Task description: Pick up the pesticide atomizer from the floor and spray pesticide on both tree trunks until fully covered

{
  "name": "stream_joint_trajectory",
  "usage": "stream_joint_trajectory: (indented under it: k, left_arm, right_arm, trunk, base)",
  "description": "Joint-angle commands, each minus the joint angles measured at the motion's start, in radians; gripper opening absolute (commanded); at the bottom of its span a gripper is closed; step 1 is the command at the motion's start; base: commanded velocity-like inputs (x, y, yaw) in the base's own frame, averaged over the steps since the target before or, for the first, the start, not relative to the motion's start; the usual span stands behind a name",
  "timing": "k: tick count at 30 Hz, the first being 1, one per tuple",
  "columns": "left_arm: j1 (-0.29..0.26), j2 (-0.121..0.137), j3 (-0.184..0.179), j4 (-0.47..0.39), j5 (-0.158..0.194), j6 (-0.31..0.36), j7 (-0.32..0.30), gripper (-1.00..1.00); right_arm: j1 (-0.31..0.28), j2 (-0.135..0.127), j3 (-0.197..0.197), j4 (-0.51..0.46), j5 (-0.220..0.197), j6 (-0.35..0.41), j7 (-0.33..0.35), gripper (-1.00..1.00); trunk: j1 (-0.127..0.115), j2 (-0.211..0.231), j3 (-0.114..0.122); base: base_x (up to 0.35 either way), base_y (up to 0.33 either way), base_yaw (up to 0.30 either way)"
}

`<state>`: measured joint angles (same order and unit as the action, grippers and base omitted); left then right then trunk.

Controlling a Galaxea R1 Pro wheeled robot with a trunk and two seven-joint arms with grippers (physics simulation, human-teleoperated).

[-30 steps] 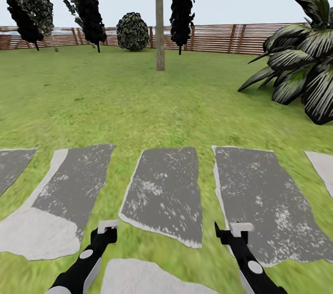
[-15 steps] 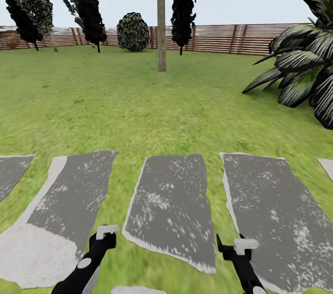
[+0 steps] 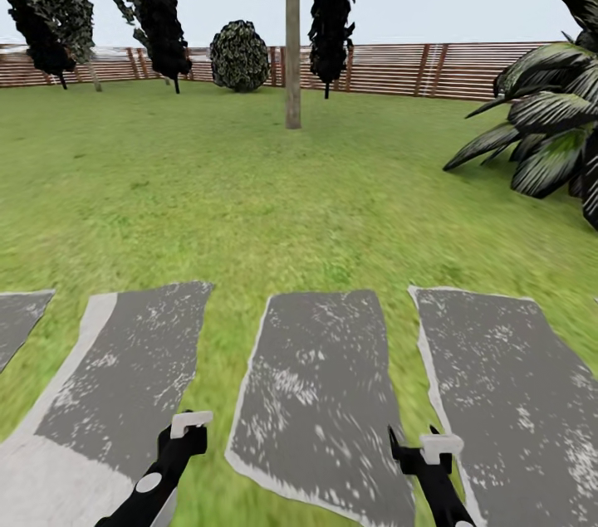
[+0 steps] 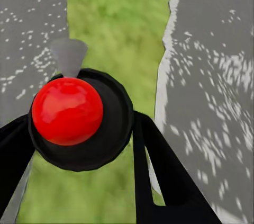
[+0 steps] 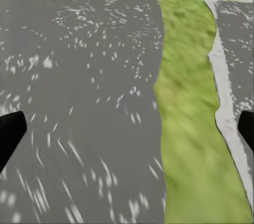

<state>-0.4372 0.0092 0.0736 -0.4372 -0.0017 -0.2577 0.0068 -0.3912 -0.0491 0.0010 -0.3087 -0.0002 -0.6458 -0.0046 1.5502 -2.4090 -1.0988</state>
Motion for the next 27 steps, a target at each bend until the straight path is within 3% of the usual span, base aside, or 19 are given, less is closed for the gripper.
stream_joint_trajectory:
  k: [1, 27]
  left_arm:
    - [0.000, 0.000, 0.000, 0.000, 0.000, 0.000, -0.001, -1.00]
    - [0.000, -0.002, -0.001, 0.002, -0.008, 0.000, -0.001, -1.00]
  right_arm:
    - [0.000, 0.000, 0.000, -0.001, 0.000, 0.000, 0.000, 1.00]
    - [0.000, 0.002, -0.003, 0.000, 0.001, 0.001, 0.000, 1.00]
  trunk:
    - [0.000, 0.000, 0.000]
    - [0.000, 0.000, 0.000]
  base:
    - [0.306, 0.129, 0.000]
    - [0.311, 0.125, 0.000]
